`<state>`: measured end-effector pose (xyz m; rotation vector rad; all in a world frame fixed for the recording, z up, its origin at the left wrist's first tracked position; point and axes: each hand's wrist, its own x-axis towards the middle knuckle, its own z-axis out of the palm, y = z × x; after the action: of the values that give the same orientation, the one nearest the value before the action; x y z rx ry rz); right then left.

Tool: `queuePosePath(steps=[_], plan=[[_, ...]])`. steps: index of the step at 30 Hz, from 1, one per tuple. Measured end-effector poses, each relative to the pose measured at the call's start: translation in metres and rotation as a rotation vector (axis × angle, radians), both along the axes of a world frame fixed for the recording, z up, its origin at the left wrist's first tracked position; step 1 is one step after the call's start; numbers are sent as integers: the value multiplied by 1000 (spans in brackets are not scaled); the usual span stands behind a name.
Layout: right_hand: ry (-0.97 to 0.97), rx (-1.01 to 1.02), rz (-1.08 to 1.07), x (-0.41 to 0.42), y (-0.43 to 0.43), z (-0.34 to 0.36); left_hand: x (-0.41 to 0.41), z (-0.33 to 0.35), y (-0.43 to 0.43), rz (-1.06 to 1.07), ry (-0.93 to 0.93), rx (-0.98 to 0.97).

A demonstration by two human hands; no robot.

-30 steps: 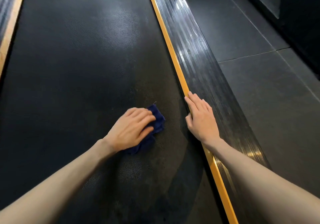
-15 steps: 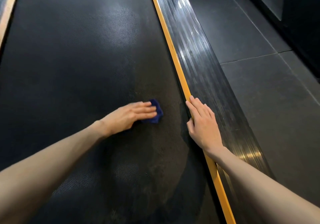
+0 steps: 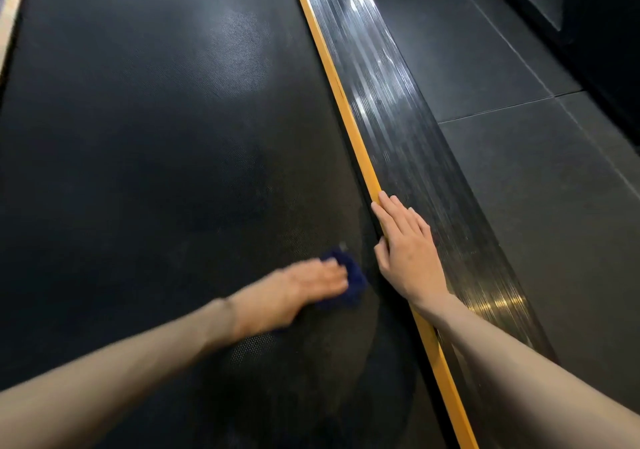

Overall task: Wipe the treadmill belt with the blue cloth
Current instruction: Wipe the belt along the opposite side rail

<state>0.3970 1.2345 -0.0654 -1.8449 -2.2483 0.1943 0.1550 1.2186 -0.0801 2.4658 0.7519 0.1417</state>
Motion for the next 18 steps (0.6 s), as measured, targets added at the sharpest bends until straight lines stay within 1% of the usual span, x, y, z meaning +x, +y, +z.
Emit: queuePosePath(steps=[1,2,4,5,7,10,12,13,14,15,16,18], plan=[[2,-2,0,0,0,0,4,-2,-11,-89,43,-10],[1,-4,2,0,0,0,3,-3,-13,-139,38,15],[-8,-5,7,1,-1,0,-5,2,7,-187,36,114],[-12,-6,11,1,-1,-1,-11,-1,21,-169,28,181],[-14,-8,7,1,-1,-1,-20,-6,51,-10,15,234],[23,-6,3,0,0,1,-31,-1,94,384,31,278],[39,-10,6,0,0,2,-31,8,115,654,23,212],[42,-8,5,0,1,2,-27,11,118,754,7,156],[44,-7,3,0,1,2,-19,11,115,801,-20,120],[45,-9,1,1,1,2,-10,9,105,774,-53,120],[42,-13,1,1,0,2,0,4,90,682,-91,136],[33,-13,9,1,0,1,14,-6,52,387,-139,176]])
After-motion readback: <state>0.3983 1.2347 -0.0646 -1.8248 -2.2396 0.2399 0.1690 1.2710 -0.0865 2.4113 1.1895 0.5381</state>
